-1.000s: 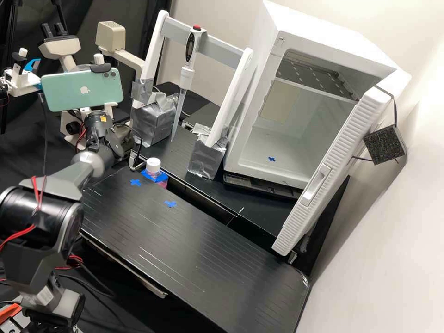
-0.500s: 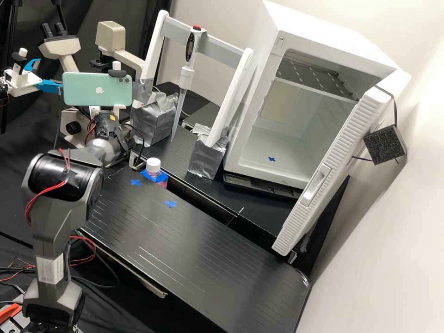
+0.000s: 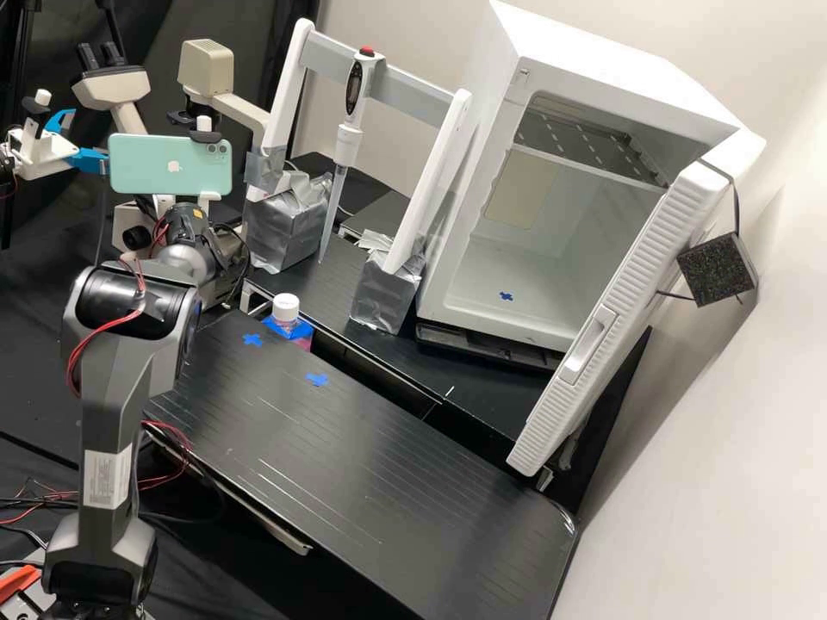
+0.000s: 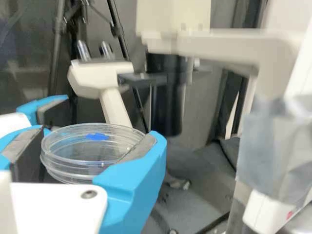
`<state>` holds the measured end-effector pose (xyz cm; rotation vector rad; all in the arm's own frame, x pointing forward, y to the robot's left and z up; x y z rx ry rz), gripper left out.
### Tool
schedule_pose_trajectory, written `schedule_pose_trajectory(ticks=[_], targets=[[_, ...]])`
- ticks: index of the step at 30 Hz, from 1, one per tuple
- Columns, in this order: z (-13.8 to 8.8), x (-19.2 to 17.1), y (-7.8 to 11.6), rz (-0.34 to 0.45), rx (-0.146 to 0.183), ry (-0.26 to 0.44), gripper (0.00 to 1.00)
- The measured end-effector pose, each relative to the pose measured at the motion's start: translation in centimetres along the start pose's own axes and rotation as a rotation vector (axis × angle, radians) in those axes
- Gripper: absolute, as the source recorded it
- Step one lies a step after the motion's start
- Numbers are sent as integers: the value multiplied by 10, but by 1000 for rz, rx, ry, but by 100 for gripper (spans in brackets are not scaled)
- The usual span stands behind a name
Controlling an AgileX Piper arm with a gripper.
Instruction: Move the petri dish to the microscope
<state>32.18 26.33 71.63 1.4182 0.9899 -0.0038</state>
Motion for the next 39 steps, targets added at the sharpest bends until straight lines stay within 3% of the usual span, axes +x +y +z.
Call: schedule_pose_trajectory(ticks=[5,12,17,31,39], targets=[[10,13,-8,-33,4,-56,0],[11,22,-5,-29,-1,-87,0],[8,34,-8,-28,32,-104,0],[14,59,-13,-58,18,-204,0],[12,70,-18,-71,-2,-213,0]])
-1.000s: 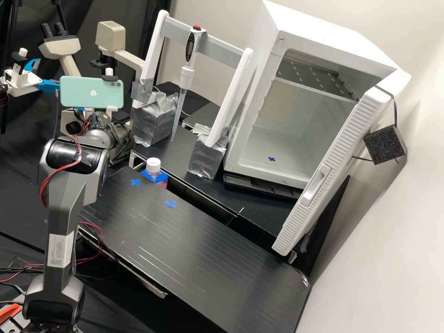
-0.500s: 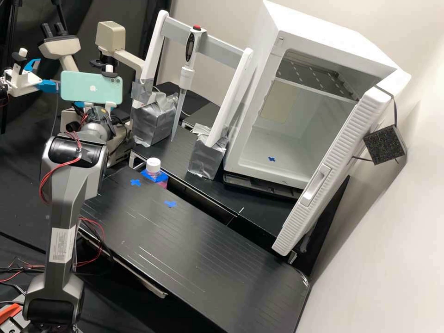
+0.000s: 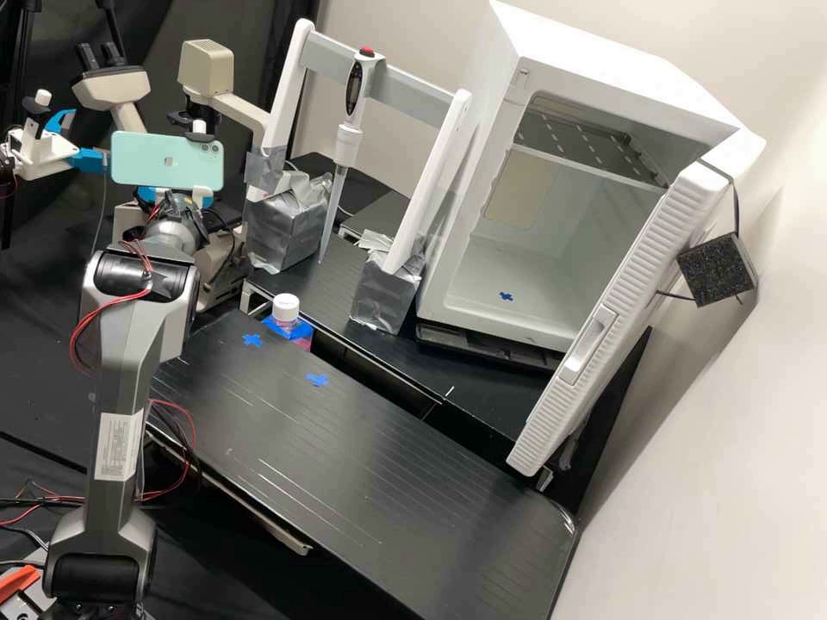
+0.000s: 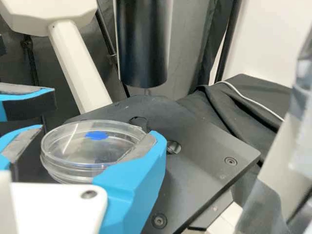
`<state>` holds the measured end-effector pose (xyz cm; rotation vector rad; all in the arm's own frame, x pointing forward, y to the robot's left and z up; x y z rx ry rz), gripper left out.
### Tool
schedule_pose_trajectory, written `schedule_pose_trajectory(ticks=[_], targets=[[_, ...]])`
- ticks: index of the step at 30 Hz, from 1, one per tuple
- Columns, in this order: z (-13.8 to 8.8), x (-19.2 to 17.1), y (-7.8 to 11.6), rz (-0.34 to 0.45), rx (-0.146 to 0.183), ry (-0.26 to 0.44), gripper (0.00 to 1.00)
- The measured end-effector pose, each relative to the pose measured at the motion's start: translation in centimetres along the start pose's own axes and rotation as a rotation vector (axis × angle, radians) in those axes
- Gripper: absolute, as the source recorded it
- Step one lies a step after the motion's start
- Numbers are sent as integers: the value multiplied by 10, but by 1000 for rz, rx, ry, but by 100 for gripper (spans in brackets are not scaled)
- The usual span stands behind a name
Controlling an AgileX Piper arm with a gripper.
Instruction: Move the petri dish to the microscope
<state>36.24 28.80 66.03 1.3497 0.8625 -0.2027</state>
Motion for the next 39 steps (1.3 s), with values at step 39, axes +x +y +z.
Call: schedule_pose_trajectory(ticks=[39], targets=[[9,45,10,19,-25,-138,0]])
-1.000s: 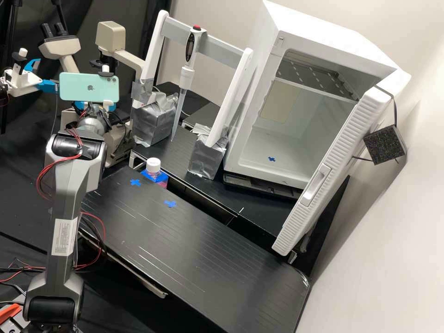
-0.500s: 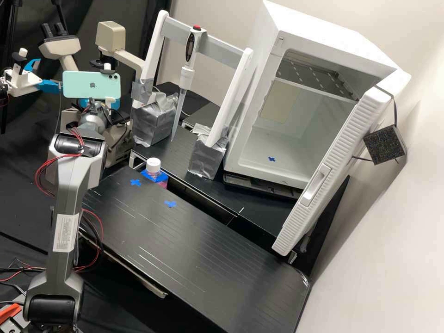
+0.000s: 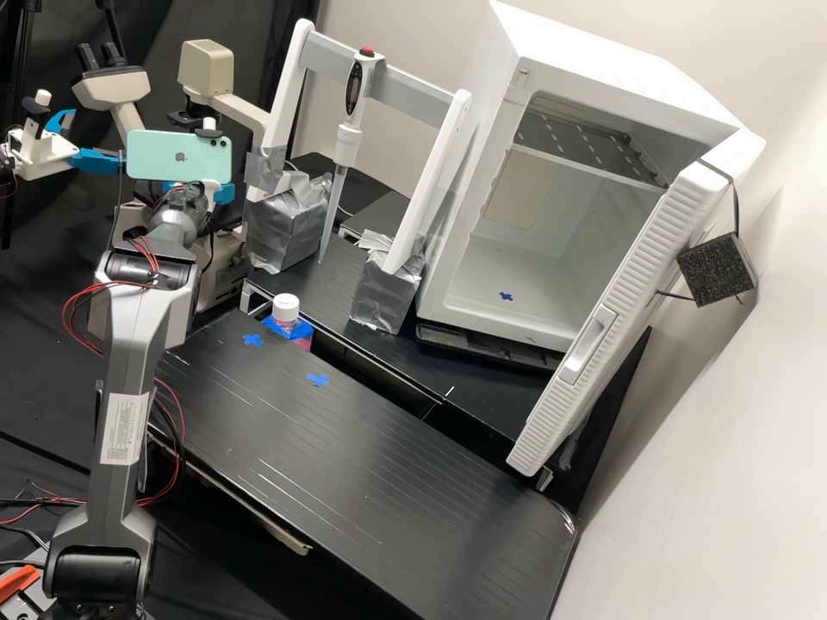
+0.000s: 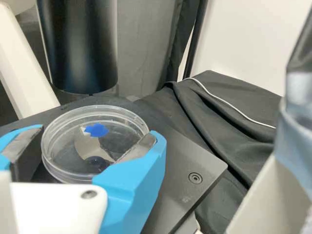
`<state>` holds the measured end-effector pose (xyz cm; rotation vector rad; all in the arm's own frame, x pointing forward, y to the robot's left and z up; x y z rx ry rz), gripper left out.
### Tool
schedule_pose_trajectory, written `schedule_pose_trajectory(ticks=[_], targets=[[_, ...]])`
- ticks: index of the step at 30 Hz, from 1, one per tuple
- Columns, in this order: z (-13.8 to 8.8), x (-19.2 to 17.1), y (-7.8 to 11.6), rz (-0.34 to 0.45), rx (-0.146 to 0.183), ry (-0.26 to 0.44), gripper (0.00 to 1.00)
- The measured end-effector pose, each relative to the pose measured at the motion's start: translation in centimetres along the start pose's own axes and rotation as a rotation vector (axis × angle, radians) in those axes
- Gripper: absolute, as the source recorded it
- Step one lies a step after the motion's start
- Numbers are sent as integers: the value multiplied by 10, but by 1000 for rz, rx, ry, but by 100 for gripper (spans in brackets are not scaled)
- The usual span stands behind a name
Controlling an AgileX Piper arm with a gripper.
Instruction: Move the petri dish to the microscope
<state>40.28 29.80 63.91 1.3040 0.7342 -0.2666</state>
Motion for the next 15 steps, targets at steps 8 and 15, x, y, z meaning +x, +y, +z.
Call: schedule_pose_trajectory(ticks=[8,15], targets=[[-1,0,0,-16,-18,0,100],[0,-3,-3,-28,-21,-3,100]])
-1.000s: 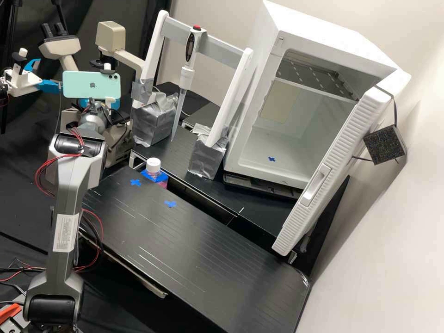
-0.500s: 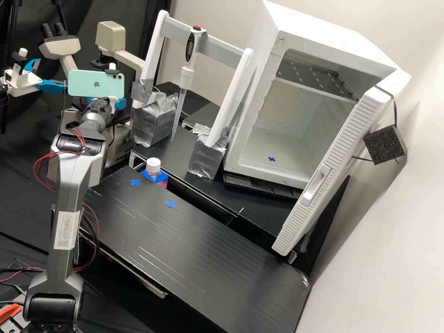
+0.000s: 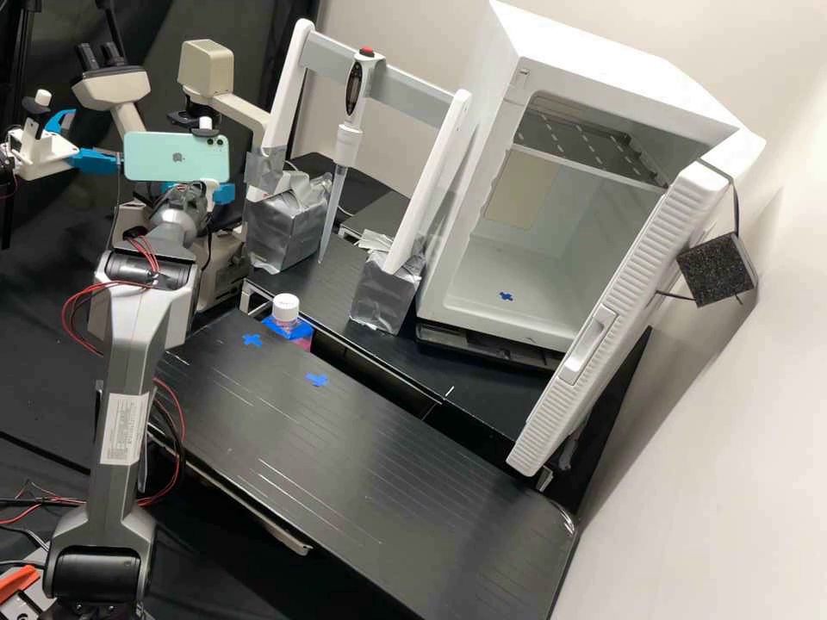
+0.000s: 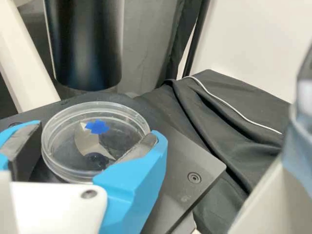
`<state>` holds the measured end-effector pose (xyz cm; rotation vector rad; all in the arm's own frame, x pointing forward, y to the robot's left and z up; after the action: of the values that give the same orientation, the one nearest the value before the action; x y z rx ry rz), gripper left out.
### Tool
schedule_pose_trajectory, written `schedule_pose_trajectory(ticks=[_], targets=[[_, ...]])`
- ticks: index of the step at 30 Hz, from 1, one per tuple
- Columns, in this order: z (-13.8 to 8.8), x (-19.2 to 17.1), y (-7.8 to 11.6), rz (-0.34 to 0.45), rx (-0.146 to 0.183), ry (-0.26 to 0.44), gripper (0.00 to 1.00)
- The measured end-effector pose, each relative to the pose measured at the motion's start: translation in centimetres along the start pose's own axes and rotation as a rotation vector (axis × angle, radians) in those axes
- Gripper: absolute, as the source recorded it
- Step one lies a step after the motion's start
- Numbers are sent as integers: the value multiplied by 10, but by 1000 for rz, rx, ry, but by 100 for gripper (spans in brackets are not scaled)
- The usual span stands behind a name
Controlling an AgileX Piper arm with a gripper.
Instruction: Move the petri dish to the microscope
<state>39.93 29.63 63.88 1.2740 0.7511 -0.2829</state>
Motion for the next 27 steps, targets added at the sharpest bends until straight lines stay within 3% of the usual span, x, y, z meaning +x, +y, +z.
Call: schedule_pose_trajectory(ticks=[3,4,6,7,8,10,15,19,23,27], targets=[[1,-9,-2,-11,20,-3,100],[-1,-14,-1,-13,-3,1,100],[0,-24,-2,-28,9,5,100],[-1,-29,-2,-37,36,18,100],[-2,-35,-1,-44,38,31,100],[-5,-50,1,-58,18,66,100],[-6,-81,-2,-115,32,139,100],[0,-123,3,-142,56,205,100],[11,-167,11,-121,71,231,100],[33,-225,9,-72,61,225,100]])
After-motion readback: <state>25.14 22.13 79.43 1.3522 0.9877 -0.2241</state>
